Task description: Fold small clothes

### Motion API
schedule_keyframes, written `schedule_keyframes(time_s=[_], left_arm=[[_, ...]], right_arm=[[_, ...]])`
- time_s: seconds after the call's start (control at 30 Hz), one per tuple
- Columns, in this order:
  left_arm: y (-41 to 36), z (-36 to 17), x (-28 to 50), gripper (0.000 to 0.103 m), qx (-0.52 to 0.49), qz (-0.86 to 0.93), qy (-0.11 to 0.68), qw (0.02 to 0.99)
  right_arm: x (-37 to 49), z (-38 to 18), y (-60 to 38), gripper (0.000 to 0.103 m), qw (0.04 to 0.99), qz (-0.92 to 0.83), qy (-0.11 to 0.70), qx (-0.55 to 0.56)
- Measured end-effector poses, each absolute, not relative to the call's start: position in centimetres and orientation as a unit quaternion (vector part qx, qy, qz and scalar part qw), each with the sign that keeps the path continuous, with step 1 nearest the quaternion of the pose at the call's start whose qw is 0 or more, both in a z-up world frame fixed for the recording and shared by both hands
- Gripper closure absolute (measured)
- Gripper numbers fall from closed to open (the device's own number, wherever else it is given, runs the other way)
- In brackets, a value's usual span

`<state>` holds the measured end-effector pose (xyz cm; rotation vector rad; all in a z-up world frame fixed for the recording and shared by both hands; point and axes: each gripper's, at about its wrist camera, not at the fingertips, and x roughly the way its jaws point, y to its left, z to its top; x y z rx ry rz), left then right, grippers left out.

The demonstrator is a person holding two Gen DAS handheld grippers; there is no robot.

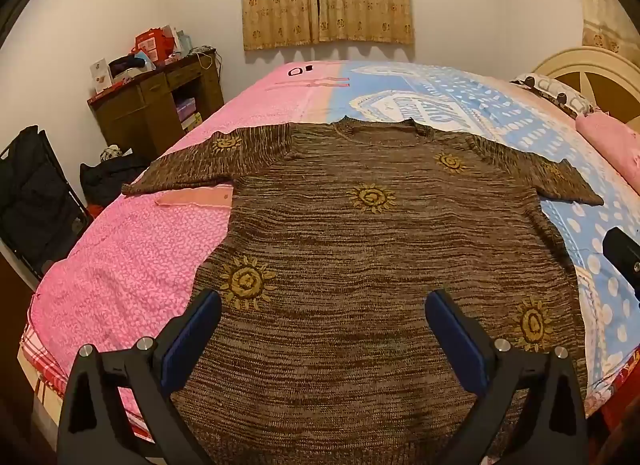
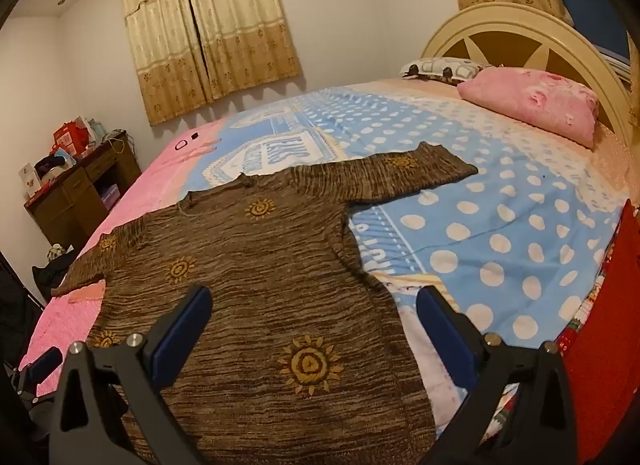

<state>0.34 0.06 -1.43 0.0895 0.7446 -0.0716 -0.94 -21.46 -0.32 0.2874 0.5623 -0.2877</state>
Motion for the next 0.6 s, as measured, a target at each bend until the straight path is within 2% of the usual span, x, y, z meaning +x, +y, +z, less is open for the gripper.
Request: schedule_keyframes(time_s=[0.6], left_arm=[[0.00,-1.62,0.31,0.001,0.044,-0.037,0.367,0.929]], right_arm=[[-1.00,-0.33,-21.64,0.000,0.941,-0.140,0.274,0.141]])
